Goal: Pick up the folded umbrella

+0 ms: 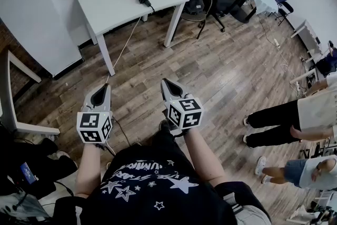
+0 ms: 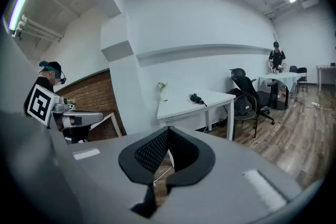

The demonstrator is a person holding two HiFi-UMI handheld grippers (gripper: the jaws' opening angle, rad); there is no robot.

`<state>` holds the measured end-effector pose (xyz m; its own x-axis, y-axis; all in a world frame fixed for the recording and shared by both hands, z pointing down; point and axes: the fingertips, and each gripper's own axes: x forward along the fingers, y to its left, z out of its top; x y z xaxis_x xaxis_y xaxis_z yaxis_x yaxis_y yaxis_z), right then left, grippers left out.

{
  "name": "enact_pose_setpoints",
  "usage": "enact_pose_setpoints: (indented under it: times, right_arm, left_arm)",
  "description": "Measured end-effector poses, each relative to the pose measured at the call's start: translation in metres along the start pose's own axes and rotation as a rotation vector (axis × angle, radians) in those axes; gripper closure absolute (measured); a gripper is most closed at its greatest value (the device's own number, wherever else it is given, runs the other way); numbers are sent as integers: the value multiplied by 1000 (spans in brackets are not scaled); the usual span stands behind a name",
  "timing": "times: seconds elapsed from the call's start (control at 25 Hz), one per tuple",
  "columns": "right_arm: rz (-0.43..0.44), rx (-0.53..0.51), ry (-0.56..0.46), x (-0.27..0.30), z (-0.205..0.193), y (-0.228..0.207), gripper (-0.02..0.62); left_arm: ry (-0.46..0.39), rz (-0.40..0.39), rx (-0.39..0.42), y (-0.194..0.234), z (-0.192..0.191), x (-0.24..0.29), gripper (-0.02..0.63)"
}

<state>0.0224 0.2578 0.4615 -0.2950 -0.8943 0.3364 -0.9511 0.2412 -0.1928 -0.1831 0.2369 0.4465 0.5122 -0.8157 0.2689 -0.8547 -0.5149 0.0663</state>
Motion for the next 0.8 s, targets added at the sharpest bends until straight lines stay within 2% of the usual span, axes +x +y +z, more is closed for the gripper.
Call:
enact_pose_setpoints:
  times: [0.56,0.8]
  right_arm:
    - [-3,6,43,11,-12,11,578]
    - [-31,29,51,30,-13,14,578]
  left_arm:
    - [40,-4,-71,19,-18,-3,603]
    - [41,13,-95,46,-19,-3,603]
